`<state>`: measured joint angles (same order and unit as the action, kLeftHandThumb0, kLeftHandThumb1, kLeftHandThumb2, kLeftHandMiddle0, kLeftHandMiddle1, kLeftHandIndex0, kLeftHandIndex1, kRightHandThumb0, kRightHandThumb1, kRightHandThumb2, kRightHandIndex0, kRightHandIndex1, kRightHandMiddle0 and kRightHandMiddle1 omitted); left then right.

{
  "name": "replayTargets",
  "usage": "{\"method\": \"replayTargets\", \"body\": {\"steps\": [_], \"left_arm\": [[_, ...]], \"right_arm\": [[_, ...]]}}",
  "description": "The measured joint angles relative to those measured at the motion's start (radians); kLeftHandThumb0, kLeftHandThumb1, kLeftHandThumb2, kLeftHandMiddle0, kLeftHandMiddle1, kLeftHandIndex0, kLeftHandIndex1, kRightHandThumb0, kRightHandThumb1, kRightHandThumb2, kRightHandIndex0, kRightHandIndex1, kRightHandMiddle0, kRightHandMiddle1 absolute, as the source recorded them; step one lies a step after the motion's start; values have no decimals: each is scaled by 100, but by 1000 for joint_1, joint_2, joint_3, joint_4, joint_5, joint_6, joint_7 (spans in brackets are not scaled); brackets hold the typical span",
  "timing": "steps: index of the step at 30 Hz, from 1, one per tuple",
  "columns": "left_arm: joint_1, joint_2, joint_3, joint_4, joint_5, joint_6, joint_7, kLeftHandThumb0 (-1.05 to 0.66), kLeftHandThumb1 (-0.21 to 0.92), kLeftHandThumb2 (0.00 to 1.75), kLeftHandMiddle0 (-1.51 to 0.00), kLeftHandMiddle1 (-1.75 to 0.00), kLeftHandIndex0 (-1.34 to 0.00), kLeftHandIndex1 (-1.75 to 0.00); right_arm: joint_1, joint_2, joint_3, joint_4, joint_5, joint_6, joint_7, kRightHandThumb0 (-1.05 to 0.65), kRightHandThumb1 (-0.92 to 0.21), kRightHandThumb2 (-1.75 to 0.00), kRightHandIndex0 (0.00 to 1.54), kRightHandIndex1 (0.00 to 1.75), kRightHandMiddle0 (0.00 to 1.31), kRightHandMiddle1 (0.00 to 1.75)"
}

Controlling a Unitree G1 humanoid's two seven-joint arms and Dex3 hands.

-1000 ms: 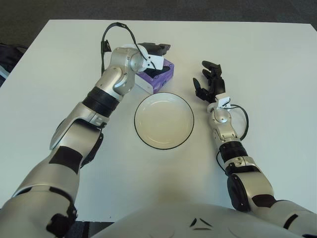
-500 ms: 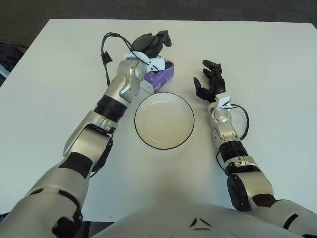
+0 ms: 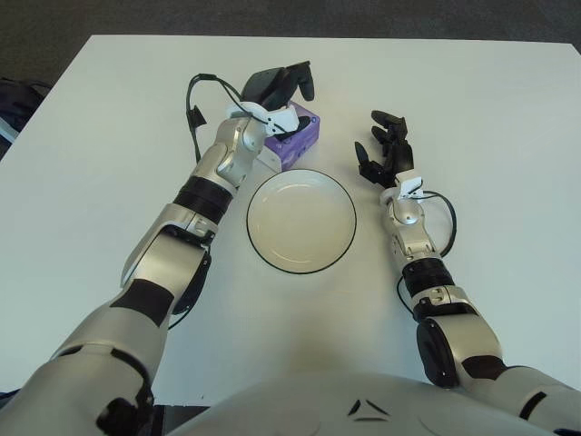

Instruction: Put the tissue paper into the plate.

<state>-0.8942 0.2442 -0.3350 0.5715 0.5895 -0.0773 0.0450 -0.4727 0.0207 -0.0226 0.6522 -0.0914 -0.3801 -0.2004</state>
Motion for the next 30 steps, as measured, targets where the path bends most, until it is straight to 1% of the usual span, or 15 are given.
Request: {"method": "replayTargets", "body": {"steps": [8,11,15,16,17,18,19,20,21,23,24,25,27,29,30], "left_arm": [[0,0,16,27,-37,-18,-19,0,7,158,-81,-167,-57,-175],[-2,0,22,31,-56,-14,-52,0,9,158,-79,-172,-55,-175],[-7,0,30,33,-84,6,-107,-1,14,149,-76,-174,-57,-163],[-9,1,32,33,-92,15,-121,-1,21,142,-66,-174,-53,-167],[-12,2,33,31,-97,28,-138,-30,44,110,-61,-174,-34,-170],[-16,3,33,28,-97,44,-157,-41,53,96,-59,-174,-27,-171],[-20,6,31,23,-96,64,-177,-64,67,88,-40,-175,-17,-161],[-24,12,25,9,-90,92,-206,-72,72,86,-33,-175,-14,-157],[-28,20,17,-10,-82,125,-239,-84,79,91,-21,-168,-9,-138],[-39,40,-7,-46,-53,180,-314,-96,87,98,-9,-151,-4,-112],[-47,53,-23,-65,-35,208,-357,-98,88,101,-7,-143,-3,-104],[-54,62,-34,-77,-22,227,-389,-100,89,107,-4,-118,-2,-77],[-72,84,-64,-96,9,255,-458,-103,91,113,-3,-94,-1,-51],[-90,104,-89,-111,33,273,-520,-104,92,119,-1,-76,0,-30],[-96,115,-100,-122,46,280,-547,-104,92,120,-1,-73,0,-27]], "right_arm": [[0,-3,1,0,-2,0,-2,-52,-74,-63,33,69,0,87],[1,-4,1,0,-2,0,-2,-51,-74,-63,33,69,0,88],[1,-5,0,0,-2,0,-1,-51,-74,-63,33,69,0,88],[1,-5,0,0,-2,0,-1,-51,-74,-63,33,69,0,88],[1,-5,0,0,-2,0,-1,-50,-74,-63,33,69,0,89],[1,-6,0,0,-2,0,-1,-50,-74,-63,33,69,0,89],[1,-6,0,0,-2,0,-1,-51,-74,-63,33,69,0,89],[1,-6,0,0,-2,0,-1,-51,-74,-63,33,69,0,89],[1,-7,0,-1,-2,-1,0,-51,-74,-63,33,69,0,90],[1,-7,0,-1,-2,-2,0,-51,-74,-63,33,69,0,90],[2,-8,0,-1,-2,-3,0,-51,-74,-63,33,69,0,90],[2,-8,0,-1,-2,-3,1,-52,-74,-62,33,69,0,90],[2,-9,0,-1,-2,-3,1,-53,-74,-62,33,69,0,91],[3,-9,0,-1,-2,-3,2,-54,-74,-62,34,69,0,92],[3,-9,0,-1,-2,-3,2,-54,-74,-61,34,69,0,92]]}}
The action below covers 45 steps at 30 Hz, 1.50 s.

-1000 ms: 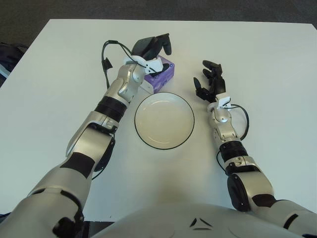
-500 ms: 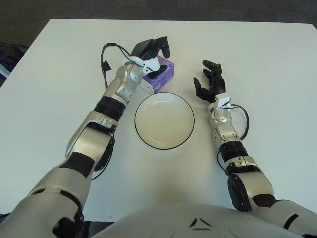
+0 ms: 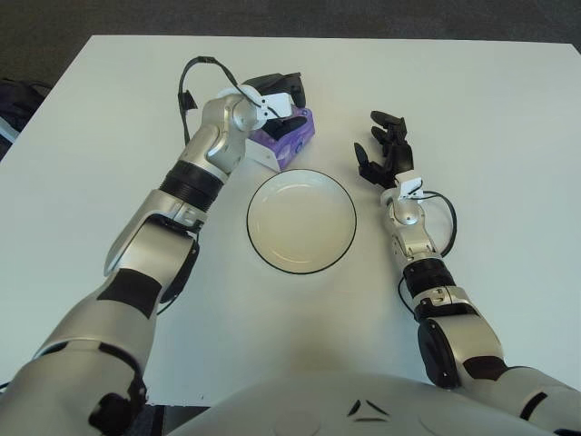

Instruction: Put the tissue paper into the plate.

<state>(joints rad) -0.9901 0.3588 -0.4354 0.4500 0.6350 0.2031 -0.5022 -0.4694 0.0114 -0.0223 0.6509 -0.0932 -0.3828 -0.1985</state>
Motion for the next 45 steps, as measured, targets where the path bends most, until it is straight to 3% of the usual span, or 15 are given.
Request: {"method": "replayTargets", "body": {"steps": [4,6,11,20,30,39,45], "left_arm": [[-18,33,-34,-40,46,35,-95,-105,92,124,-2,-42,0,-12],[-24,43,-53,-56,78,58,-128,-105,92,125,-1,-17,0,-5],[-27,57,-110,-85,177,127,-206,-105,92,125,0,-3,0,-1],[-27,74,-191,-117,311,163,-335,-105,92,124,0,0,0,0],[-39,110,-230,-166,403,91,-425,-105,92,125,-1,0,0,0],[-39,131,-235,-242,491,64,-447,-105,92,122,-2,-1,0,0],[-30,139,-233,-308,558,60,-393,-105,92,119,-4,-1,-2,-2]], "right_arm": [[1,-1,0,0,0,-1,1,-56,-75,-60,35,69,0,94],[1,-1,0,0,0,-1,2,-57,-76,-59,36,69,0,95],[1,-3,1,0,0,-1,6,-57,-76,-57,38,68,0,96],[1,-3,6,0,0,-1,11,-57,-76,-56,39,66,0,97],[1,-3,10,0,0,-1,13,-54,-76,-57,39,64,0,94],[0,-2,9,7,0,-10,13,-54,-75,-57,41,65,0,99],[-5,0,8,17,2,-18,13,-53,-71,-61,42,69,0,104]]}}
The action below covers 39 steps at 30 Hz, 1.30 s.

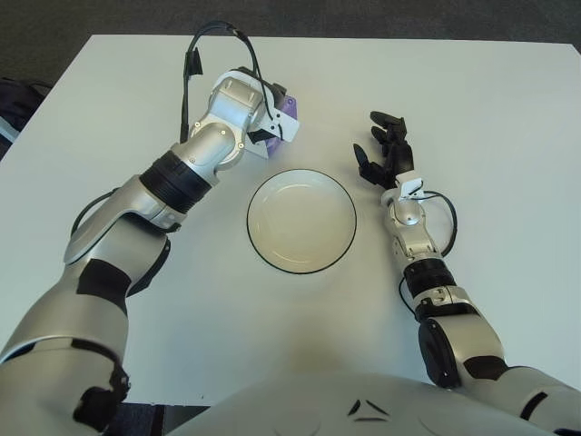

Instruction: Put the tissue paper into the plate.

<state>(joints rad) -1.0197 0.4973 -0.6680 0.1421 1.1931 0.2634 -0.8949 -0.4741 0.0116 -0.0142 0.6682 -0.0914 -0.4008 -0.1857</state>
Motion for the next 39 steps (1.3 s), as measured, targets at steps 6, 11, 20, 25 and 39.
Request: {"method": "replayTargets", "body": {"steps": [6,11,20,25,39], "left_arm": [[23,3,5,-45,41,0,48,-105,92,116,-5,-1,-4,-4],[50,3,12,-67,63,0,99,-105,92,113,-8,-1,-2,-13],[84,3,30,-71,94,-2,161,-105,92,112,-11,-1,0,-18],[87,3,36,-71,106,-13,173,-105,92,112,-11,-1,0,-18],[100,0,60,-73,111,-32,183,-105,92,105,-5,0,0,-16]], "right_arm": [[-11,3,-1,23,1,-17,4,-53,-70,-63,42,71,0,108],[-15,4,-1,35,1,-27,6,-54,-70,-64,43,72,0,109],[-22,3,-1,51,0,-35,5,-54,-71,-64,43,73,0,109],[-27,3,-1,59,-1,-37,5,-55,-71,-64,43,73,0,108],[-44,3,-1,85,-1,-46,4,-57,-72,-63,42,71,0,107]]}}
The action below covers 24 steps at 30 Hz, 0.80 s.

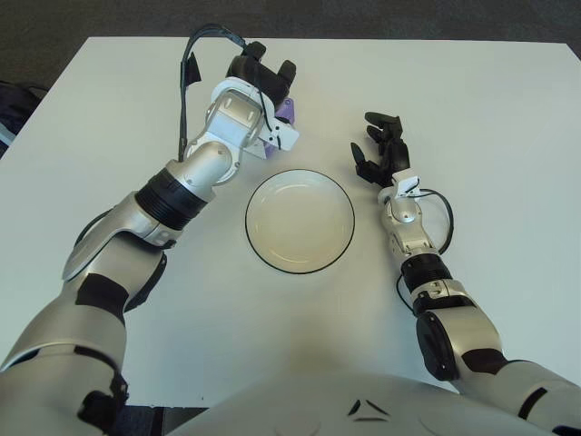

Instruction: Put the tissue paper into the plate.

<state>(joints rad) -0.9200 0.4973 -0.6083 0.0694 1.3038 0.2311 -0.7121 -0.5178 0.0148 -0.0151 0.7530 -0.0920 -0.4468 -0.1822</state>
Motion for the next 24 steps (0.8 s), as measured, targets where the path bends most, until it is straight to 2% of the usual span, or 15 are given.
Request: {"method": "replayTargets", "body": {"steps": [5,15,18,24], "left_arm": [[15,-10,16,-1,1,8,3,-105,92,106,-7,-1,0,-10],[33,-75,19,60,45,95,15,-105,92,108,-10,-2,0,0],[20,-104,19,142,42,108,43,-105,92,113,-15,-4,0,0],[-47,-159,17,400,16,109,104,-105,92,122,-27,-8,0,0]], "right_arm": [[-6,0,0,10,0,-4,-1,-56,-72,-62,42,71,0,107],[-16,-2,0,26,0,-10,-1,-56,-72,-62,41,70,0,105],[-18,-3,-1,31,0,-14,-1,-56,-72,-62,41,70,0,105],[-24,-4,0,34,0,-17,1,-56,-72,-62,42,70,0,105]]}}
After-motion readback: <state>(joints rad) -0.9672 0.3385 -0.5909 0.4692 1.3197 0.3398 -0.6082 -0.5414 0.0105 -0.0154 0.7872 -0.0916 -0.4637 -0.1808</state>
